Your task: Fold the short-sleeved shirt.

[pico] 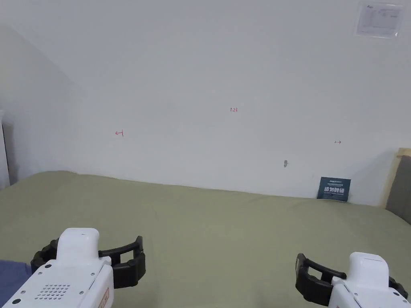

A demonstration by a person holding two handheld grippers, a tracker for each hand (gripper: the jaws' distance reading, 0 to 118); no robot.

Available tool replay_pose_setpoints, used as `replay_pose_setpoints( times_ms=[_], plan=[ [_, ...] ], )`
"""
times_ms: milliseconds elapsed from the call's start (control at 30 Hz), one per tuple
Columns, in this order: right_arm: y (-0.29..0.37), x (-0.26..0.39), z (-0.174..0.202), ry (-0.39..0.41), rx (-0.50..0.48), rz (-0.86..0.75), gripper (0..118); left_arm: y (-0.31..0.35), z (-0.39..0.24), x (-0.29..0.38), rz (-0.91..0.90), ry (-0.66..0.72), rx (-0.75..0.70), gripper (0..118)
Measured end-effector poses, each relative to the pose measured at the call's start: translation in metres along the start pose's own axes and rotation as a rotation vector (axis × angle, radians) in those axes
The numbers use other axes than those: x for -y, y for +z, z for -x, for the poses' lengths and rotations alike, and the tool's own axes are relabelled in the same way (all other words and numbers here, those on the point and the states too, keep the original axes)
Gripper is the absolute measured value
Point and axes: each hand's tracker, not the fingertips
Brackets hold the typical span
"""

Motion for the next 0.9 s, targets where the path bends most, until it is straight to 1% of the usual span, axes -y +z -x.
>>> replay_pose_setpoints(
  times_ms=[133,467,633,733,900],
  plan=[
    [0.0018,-0.0015,0.0023,0.030,0.007,-0.009,118,-0.0058,0.0042,0.0042,0.008,-0.012,-0.006,118],
    [0.0016,-0.0026,0.0003,0.028,0.005,0.003,118,-0.0037,0.0016,0.0047,0.007,-0.021,0.000,118],
    [0.0042,-0.0031,0.0002,0.039,0.001,-0.013,118,-0.0020,0.0005,0.0022,0.007,-0.026,0.003,118],
    [0.0033,-0.0036,0.0005,0.061,0.003,-0.010,118,-0.0041,0.0015,0.0033,0.012,-0.028,-0.002,118],
    [0.0026,-0.0030,0.0004,0.059,-0.005,-0.001,118,-0.0063,0.0027,0.0051,0.022,-0.021,-0.005,118]
  ],
)
